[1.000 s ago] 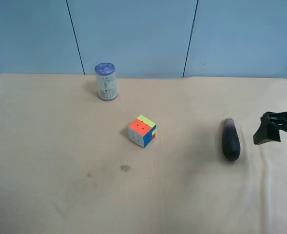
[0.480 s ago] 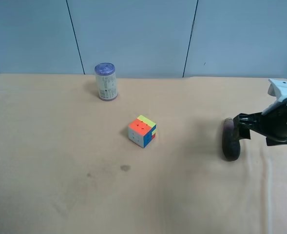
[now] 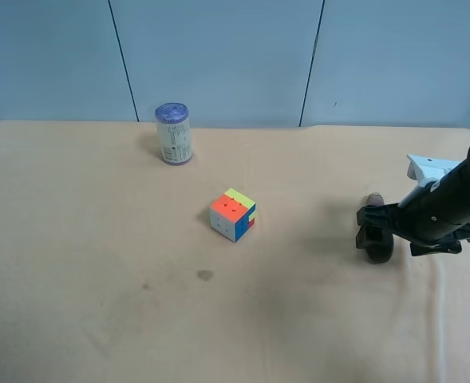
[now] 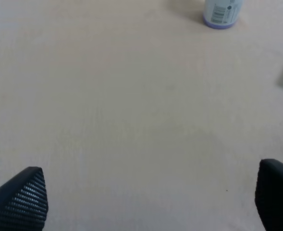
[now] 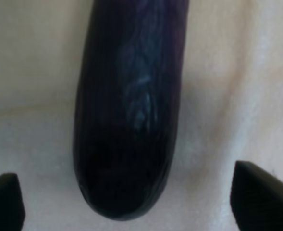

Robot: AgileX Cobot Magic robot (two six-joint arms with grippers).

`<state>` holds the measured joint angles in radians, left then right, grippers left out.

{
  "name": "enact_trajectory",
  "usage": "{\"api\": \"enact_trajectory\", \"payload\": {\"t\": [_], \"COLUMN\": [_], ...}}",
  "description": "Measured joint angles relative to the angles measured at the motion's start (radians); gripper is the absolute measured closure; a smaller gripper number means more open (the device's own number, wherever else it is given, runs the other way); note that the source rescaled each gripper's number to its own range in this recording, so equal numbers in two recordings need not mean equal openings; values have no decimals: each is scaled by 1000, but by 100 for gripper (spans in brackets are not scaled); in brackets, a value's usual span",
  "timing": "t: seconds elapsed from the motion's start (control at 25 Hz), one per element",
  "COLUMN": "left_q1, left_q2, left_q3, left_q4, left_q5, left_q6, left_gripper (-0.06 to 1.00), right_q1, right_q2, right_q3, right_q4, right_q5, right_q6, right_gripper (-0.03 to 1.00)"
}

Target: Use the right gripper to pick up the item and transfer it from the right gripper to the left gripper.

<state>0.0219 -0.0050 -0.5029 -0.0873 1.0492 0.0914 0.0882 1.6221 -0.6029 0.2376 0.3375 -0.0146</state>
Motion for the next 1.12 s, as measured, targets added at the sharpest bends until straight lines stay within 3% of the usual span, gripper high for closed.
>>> {"api": "enact_trajectory", "payload": {"t": [0.84,0.96,1.04,1.12], "left_q1": [0,0,0,0], "left_q2": [0,0,0,0], "left_q3": [0,0,0,0], "left_q4": [0,0,0,0], "left_q5": [0,0,0,0], "left_q6": [0,0,0,0], "left_gripper": [-6,-6,-6,-6], "right_q1": [0,0,0,0], "right_q2": [78,78,78,78], "right_q3": [-2,-2,-2,-2], "right_q4": [7,8,8,8], "right_q5": [-64,-68,-69,-69], "right_q6": [-18,-18,-24,-34], "right_gripper": [13,26,40,62]}}
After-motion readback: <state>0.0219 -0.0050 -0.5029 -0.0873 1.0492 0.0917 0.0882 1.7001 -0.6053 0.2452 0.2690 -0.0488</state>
